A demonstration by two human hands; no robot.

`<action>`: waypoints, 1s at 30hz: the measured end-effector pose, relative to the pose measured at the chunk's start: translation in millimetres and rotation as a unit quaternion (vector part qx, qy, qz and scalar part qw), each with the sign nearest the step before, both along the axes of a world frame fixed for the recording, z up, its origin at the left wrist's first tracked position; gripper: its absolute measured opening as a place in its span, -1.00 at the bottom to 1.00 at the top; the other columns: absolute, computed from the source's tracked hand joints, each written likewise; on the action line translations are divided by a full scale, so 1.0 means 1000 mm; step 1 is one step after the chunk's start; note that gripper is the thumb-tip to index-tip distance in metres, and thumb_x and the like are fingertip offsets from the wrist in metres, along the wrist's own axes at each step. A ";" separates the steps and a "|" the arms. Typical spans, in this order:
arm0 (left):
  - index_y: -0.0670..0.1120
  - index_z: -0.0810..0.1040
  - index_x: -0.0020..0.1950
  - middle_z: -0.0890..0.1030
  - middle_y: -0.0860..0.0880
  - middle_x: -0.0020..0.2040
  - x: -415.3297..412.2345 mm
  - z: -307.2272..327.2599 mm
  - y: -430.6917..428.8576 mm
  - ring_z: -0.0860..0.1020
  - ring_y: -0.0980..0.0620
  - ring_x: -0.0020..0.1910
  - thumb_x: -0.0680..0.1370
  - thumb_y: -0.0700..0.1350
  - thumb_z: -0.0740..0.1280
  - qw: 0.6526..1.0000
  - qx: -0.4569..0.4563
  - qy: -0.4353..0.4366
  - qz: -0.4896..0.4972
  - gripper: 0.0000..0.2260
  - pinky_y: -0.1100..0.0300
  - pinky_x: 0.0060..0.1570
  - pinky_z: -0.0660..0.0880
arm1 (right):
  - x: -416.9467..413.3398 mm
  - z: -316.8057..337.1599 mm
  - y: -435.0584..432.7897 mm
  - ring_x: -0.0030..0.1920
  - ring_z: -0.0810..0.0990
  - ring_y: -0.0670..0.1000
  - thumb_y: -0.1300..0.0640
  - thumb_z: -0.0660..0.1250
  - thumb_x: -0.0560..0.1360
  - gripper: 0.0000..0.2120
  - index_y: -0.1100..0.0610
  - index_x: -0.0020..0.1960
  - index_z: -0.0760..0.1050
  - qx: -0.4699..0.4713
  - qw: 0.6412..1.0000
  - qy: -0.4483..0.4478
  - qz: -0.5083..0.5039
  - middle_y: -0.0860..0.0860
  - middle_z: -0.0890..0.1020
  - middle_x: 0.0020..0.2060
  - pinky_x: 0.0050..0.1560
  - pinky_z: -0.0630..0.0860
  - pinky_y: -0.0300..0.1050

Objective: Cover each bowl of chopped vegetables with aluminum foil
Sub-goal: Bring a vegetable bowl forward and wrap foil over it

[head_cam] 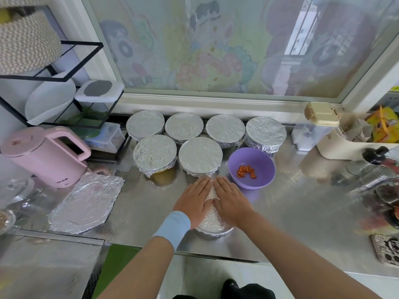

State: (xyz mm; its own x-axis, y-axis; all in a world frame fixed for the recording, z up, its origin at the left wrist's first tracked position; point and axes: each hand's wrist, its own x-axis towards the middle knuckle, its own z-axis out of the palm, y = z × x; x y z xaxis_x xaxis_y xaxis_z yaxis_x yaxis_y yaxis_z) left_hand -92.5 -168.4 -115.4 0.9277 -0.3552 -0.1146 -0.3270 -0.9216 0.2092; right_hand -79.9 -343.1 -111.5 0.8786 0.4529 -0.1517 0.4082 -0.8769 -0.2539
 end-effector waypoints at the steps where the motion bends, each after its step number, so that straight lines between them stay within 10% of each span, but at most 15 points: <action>1: -0.04 -0.05 0.61 -0.11 0.07 0.61 -0.003 -0.002 0.004 -0.16 0.12 0.57 0.61 0.17 -0.19 1.000 -0.009 -0.001 -0.002 -0.40 0.13 0.54 -0.11 | 0.000 -0.002 -0.003 0.57 -0.15 0.02 -0.23 -0.39 0.42 -0.17 0.14 0.60 -0.11 0.001 1.000 -0.003 0.001 0.04 -0.09 0.59 0.49 -0.24 -0.11; 8: -0.06 -0.16 0.61 -0.16 0.06 0.60 -0.049 -0.014 0.023 -0.12 0.11 0.57 0.67 0.04 0.08 0.978 -0.162 0.053 0.119 -0.40 0.29 0.48 -0.17 | -0.023 -0.011 -0.019 0.57 -0.07 0.03 -0.07 0.07 0.63 -0.34 0.16 0.59 -0.14 0.094 0.988 0.051 -0.111 0.06 -0.07 0.59 0.52 -0.08 -0.11; 14: -0.04 0.17 0.56 0.21 0.02 0.53 -0.060 -0.007 0.004 0.12 0.05 0.52 0.68 -0.01 0.08 0.857 -0.388 0.090 0.327 -0.56 0.21 0.47 0.04 | -0.030 -0.001 -0.008 0.48 0.24 0.07 0.07 0.16 0.64 -0.41 0.06 0.59 0.00 0.293 0.894 0.146 -0.307 0.02 0.22 0.52 0.46 0.20 -0.02; 22: 0.03 0.54 0.18 0.55 -0.01 0.15 -0.038 0.017 -0.003 0.51 0.00 0.10 0.56 0.07 0.08 0.829 -0.396 0.124 0.375 -0.67 0.03 0.21 0.47 | -0.021 0.025 -0.021 -0.10 0.55 0.04 0.13 0.17 0.59 -0.77 0.11 0.14 0.56 0.299 0.841 0.218 -0.395 0.09 0.64 -0.03 0.01 0.52 -0.02; 30: -0.01 0.51 0.06 0.57 0.01 0.01 -0.034 0.034 -0.047 0.52 0.00 0.02 0.62 -0.04 0.16 0.824 -0.398 0.208 0.346 -0.84 0.17 -0.06 0.37 | -0.032 0.026 -0.081 -0.20 0.51 0.07 0.05 0.18 0.59 -0.74 0.21 -0.05 0.55 0.303 0.798 0.234 -0.465 0.07 0.57 -0.23 -0.12 0.46 -0.08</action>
State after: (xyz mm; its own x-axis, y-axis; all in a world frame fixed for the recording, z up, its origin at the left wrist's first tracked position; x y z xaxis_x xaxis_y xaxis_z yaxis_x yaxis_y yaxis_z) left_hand -126.4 -215.3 -81.5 0.8788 0.1267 -0.4600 0.4719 -0.3739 0.7984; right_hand -111.4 -423.6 -85.0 0.7888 -0.2478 -0.5625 -0.6118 -0.4040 -0.6801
